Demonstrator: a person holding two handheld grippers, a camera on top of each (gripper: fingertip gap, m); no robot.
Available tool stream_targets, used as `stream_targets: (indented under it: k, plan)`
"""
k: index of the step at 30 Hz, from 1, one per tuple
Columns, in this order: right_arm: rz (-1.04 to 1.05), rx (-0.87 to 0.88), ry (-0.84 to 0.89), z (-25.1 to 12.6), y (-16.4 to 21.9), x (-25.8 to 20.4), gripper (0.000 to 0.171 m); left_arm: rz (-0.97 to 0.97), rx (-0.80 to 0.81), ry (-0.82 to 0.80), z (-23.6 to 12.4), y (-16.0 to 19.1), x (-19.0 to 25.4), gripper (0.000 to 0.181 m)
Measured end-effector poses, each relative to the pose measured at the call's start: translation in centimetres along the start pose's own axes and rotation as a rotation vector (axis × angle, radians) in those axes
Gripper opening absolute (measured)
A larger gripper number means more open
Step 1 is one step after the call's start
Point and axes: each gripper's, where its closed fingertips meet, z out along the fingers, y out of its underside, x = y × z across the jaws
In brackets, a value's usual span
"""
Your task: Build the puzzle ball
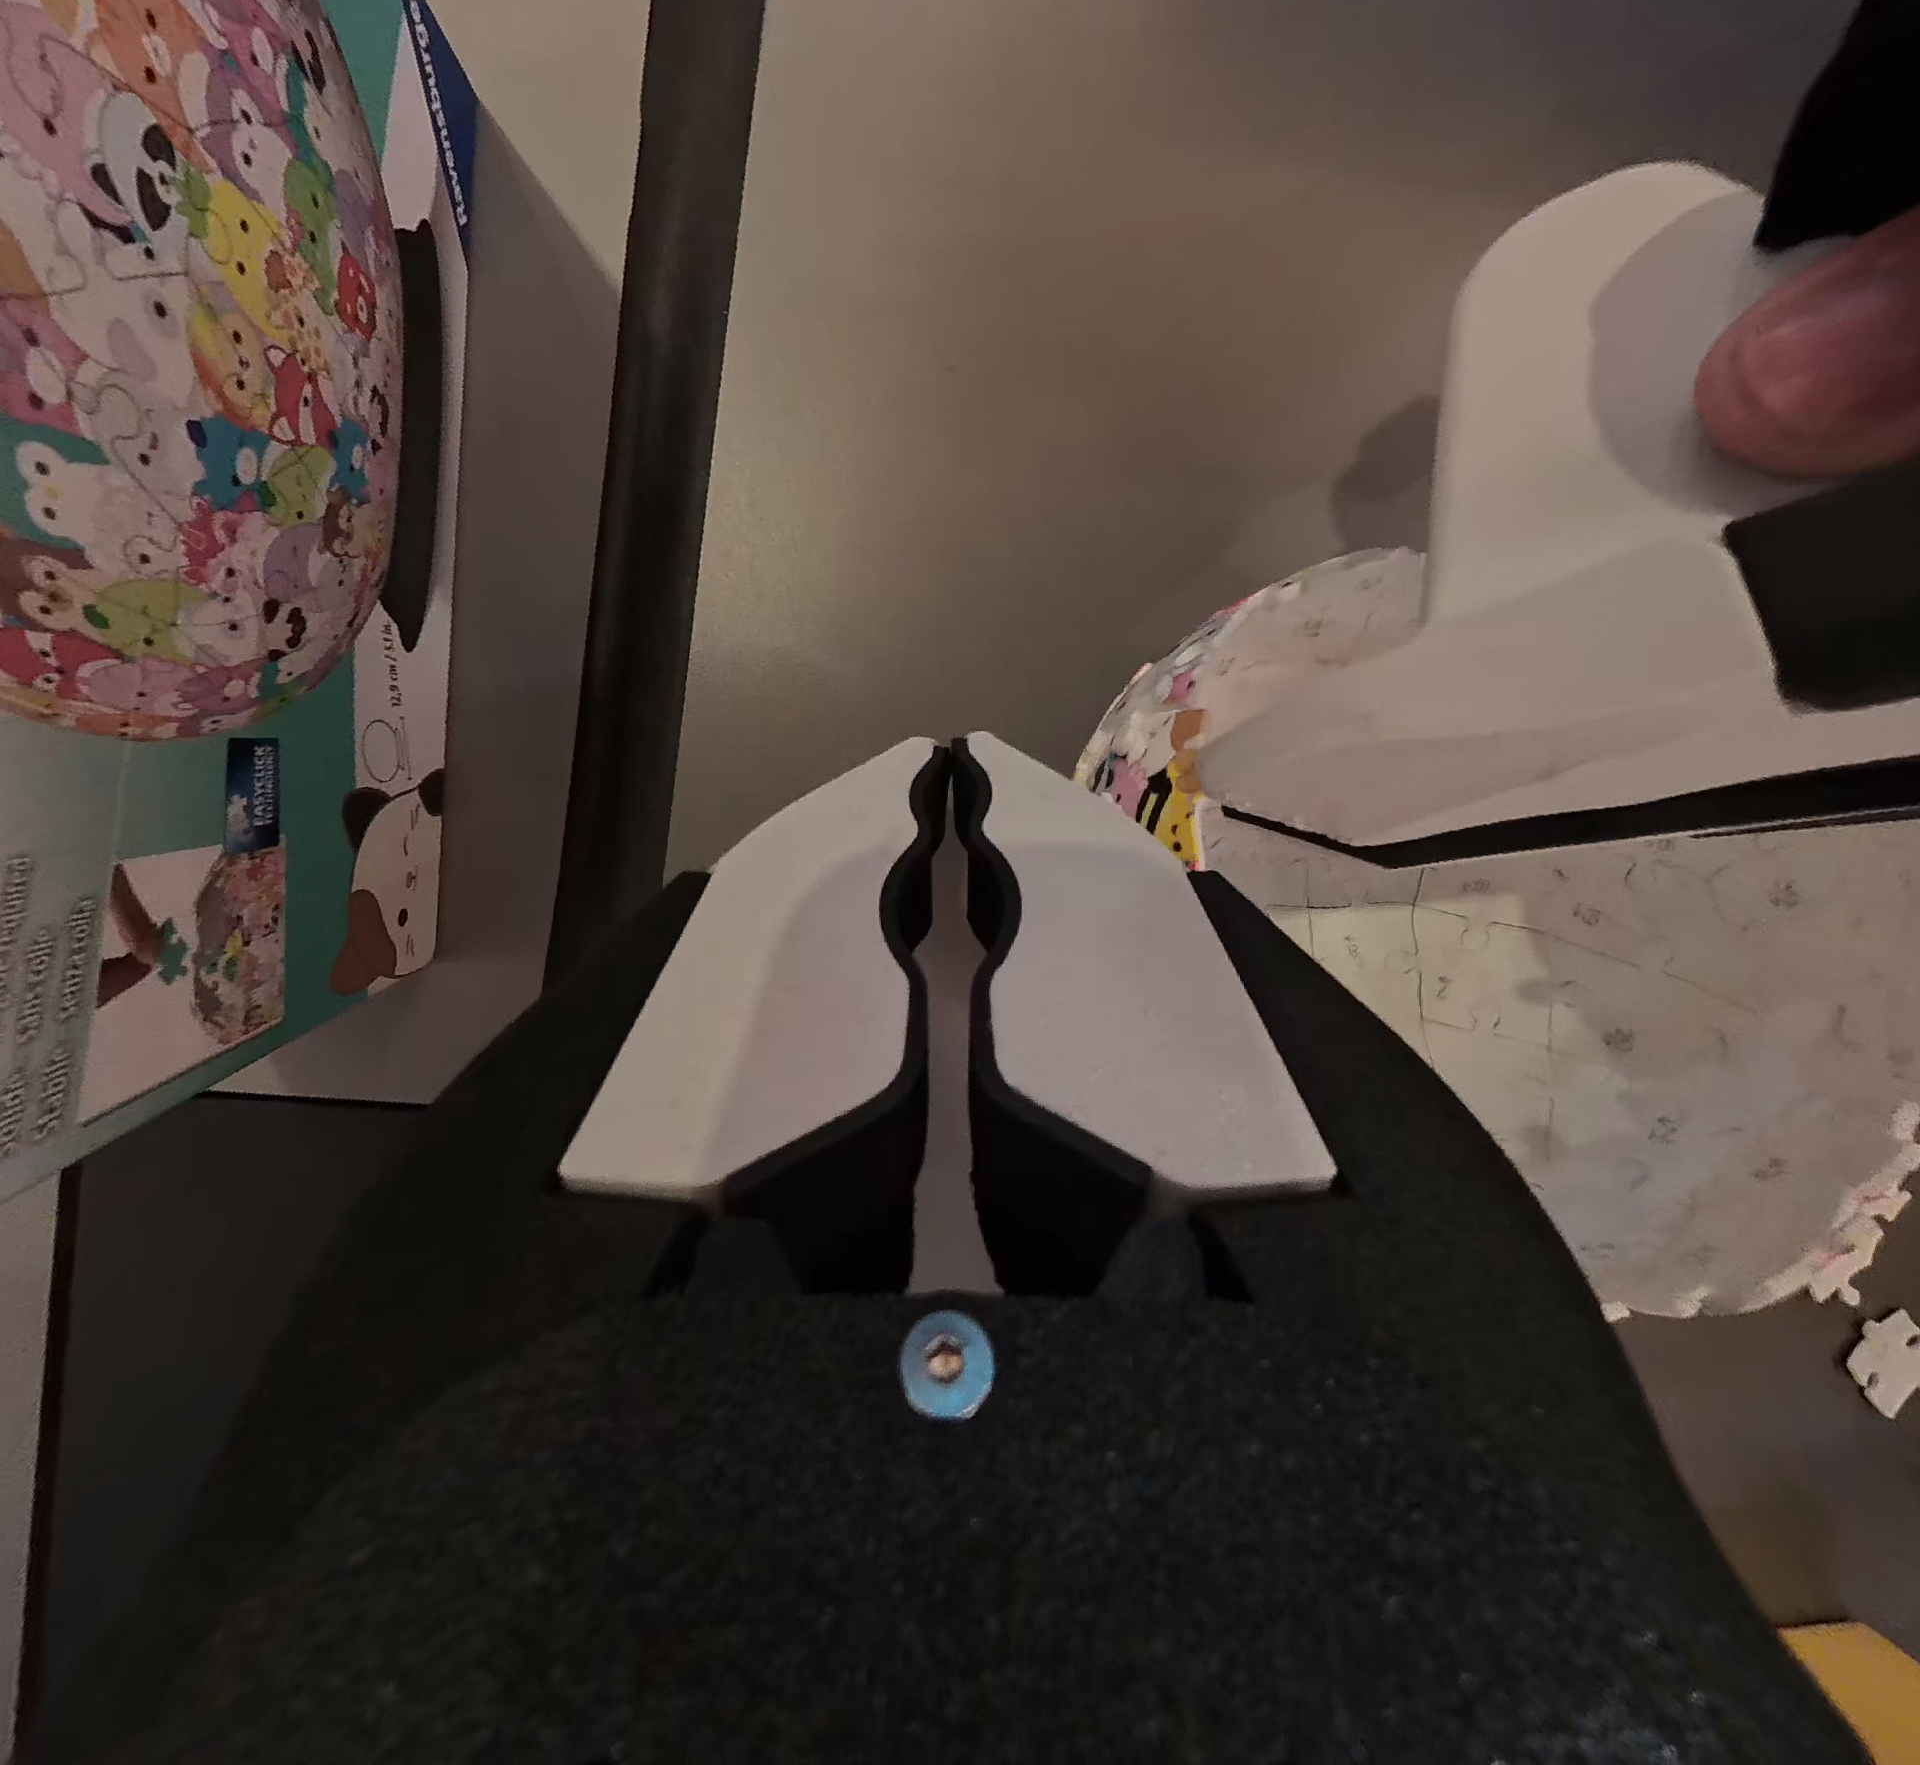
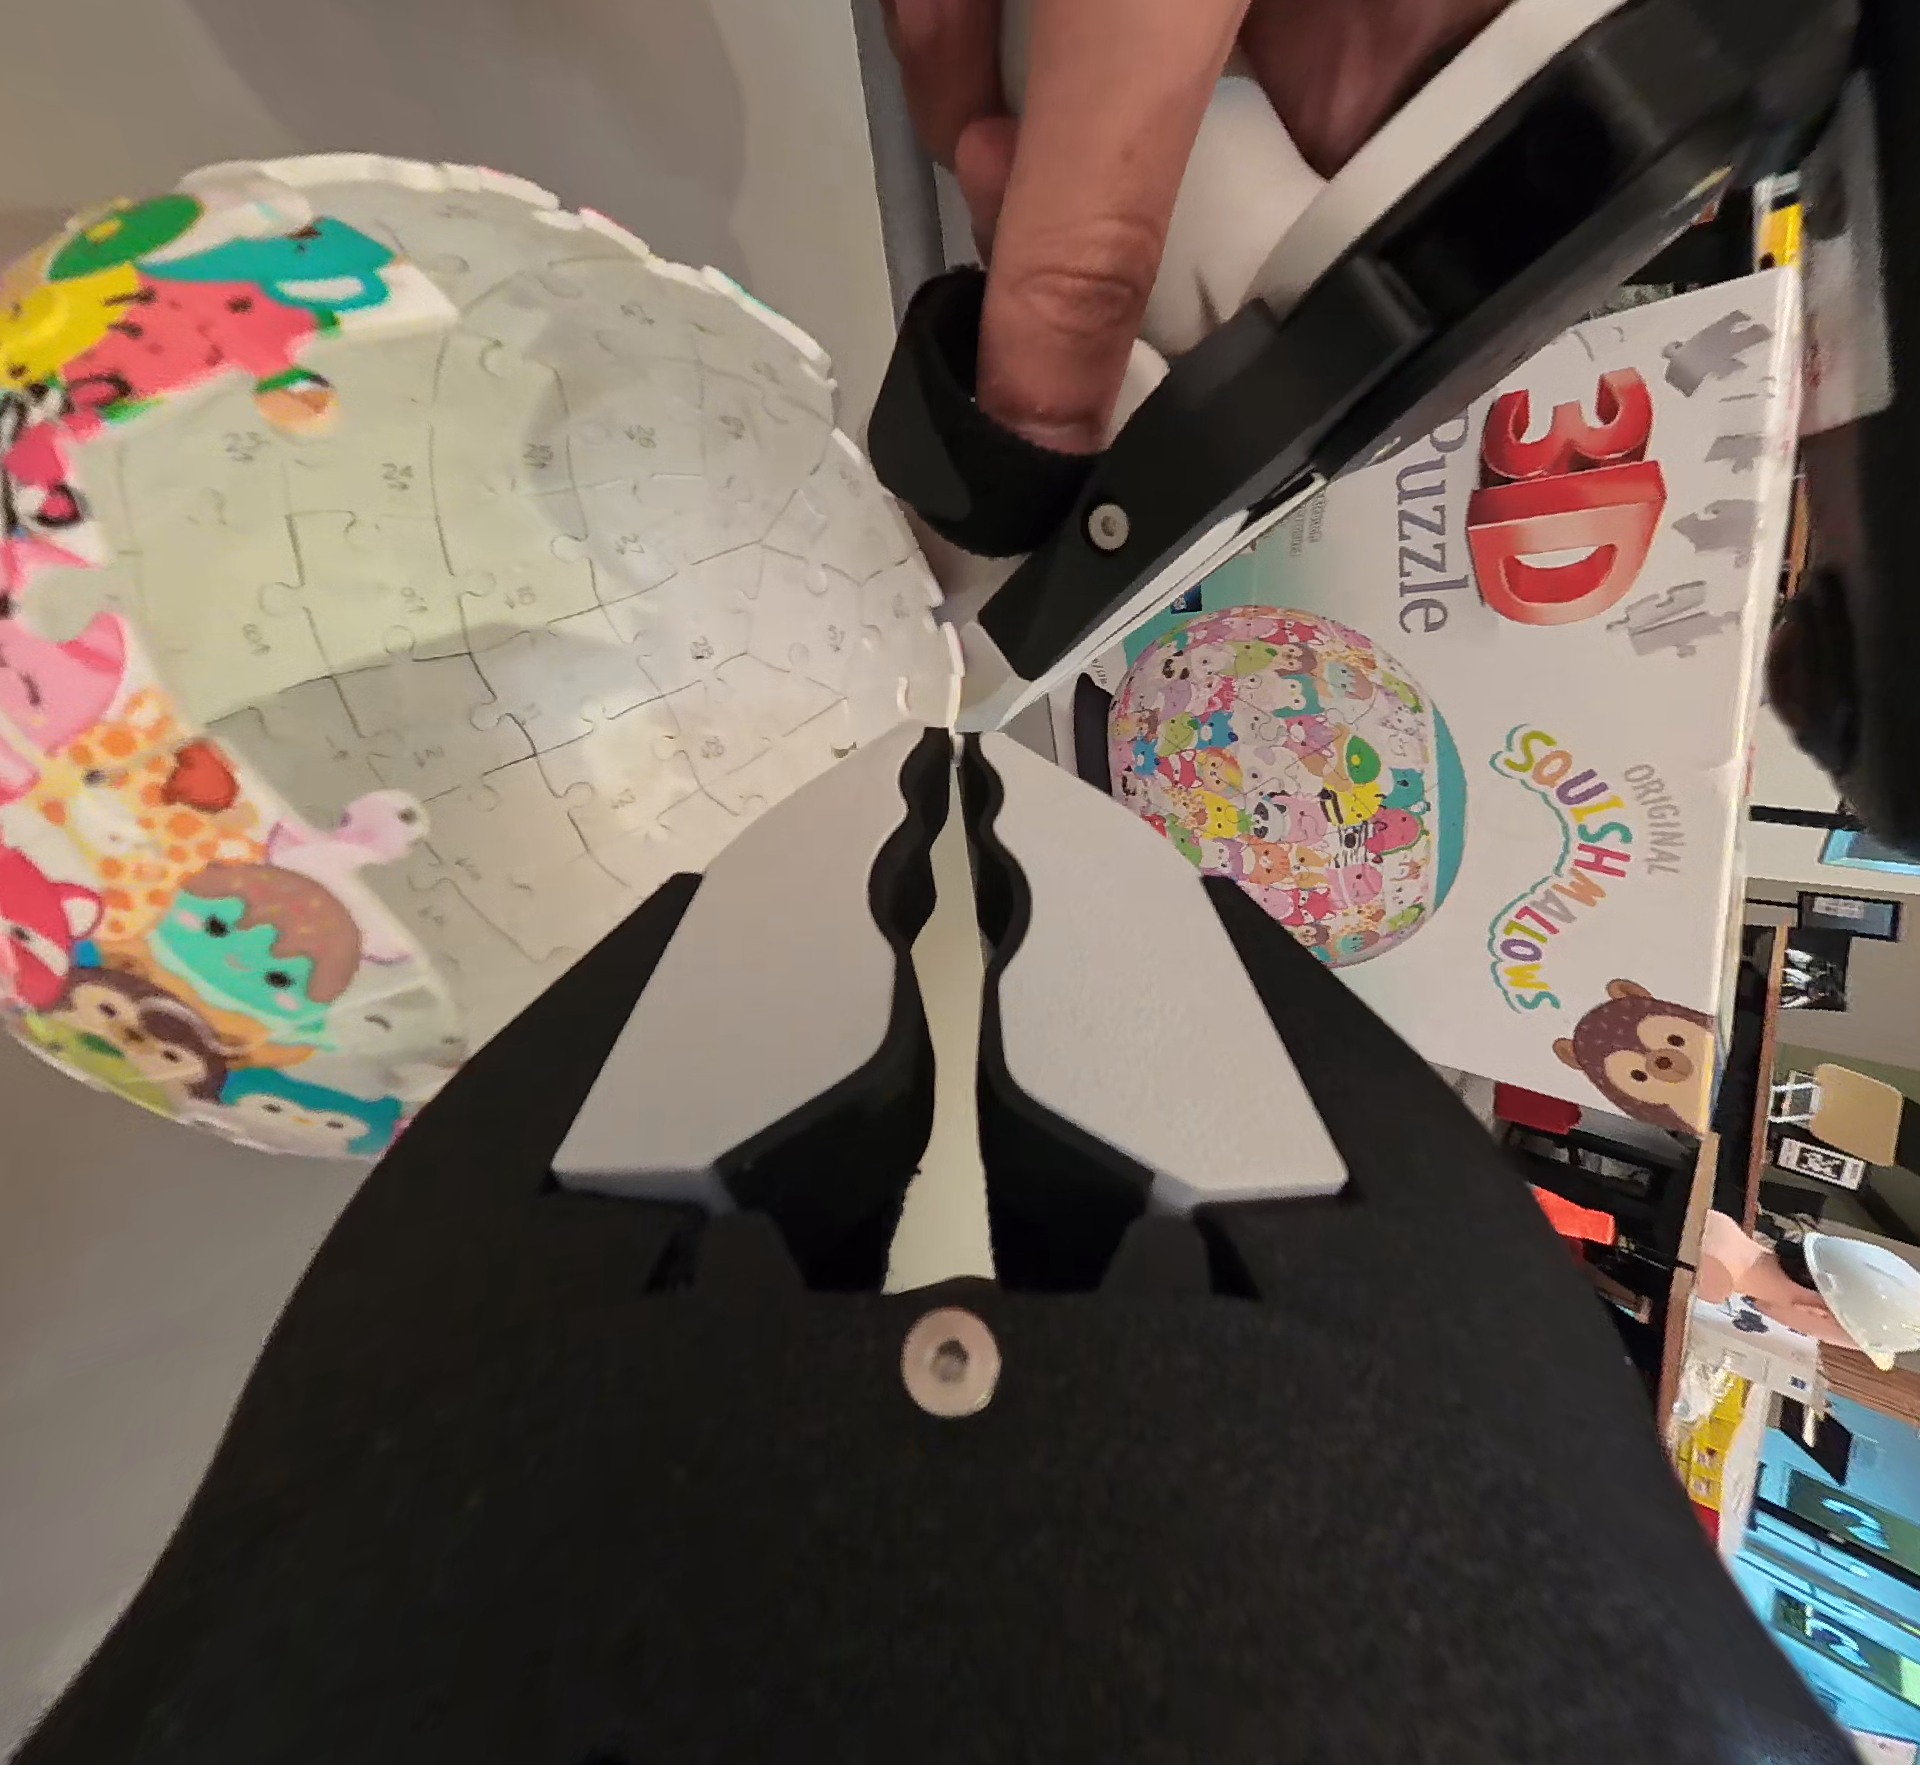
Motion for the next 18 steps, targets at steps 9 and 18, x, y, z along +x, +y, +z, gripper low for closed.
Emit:
stream_targets:
  k: [9, 18]
  plan:
    - [0.007, 0.000, -0.011, 0.1, 0.2, 0.0, 0.002, -0.021, -0.003, 0.010, 0.2, 0.2, -0.2, 0.000]
    - [0.191, 0.238, -0.060, -4.4, -1.2, 1.4, 0.002, -0.102, 0.064, -0.115, -1.3, 0.0, -1.9, 0.000]
